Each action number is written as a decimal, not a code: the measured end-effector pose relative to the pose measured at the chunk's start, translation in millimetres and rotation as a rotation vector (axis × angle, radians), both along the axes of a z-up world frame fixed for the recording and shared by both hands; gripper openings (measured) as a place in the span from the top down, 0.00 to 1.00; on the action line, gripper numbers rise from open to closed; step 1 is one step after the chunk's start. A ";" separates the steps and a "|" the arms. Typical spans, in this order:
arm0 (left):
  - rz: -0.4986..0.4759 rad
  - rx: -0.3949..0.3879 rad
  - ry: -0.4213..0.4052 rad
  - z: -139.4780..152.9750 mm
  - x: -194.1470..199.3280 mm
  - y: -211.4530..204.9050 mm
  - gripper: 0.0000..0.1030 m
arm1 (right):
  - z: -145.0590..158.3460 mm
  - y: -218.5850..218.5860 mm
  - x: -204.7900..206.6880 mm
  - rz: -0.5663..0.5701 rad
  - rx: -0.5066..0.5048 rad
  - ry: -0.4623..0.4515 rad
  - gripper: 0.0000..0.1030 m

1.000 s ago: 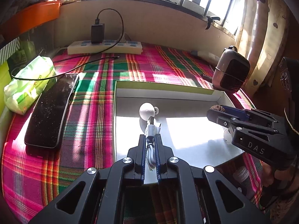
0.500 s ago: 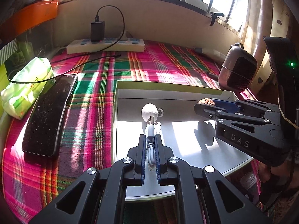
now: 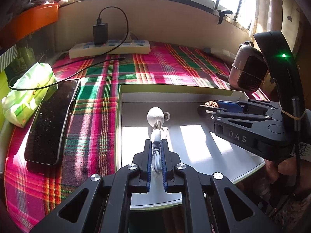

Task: Organize objects

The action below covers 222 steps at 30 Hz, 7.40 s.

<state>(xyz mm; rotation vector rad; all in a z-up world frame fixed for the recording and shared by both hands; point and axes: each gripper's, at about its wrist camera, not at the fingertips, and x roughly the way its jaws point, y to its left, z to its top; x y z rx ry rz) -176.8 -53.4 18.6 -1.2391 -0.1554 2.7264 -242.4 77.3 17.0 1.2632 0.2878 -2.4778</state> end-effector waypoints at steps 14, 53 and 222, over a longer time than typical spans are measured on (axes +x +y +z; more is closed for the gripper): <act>-0.001 -0.004 -0.001 -0.3 0.2 1.1 0.91 | -2.3 -0.6 -0.6 0.000 0.012 -0.011 0.69; 0.026 0.016 0.019 11.3 30.2 0.9 0.75 | 17.3 24.1 33.2 -0.049 -0.070 0.026 0.57; -0.081 0.142 -0.013 -15.0 128.0 -4.5 0.77 | -6.3 46.2 168.9 0.008 -0.111 0.033 0.73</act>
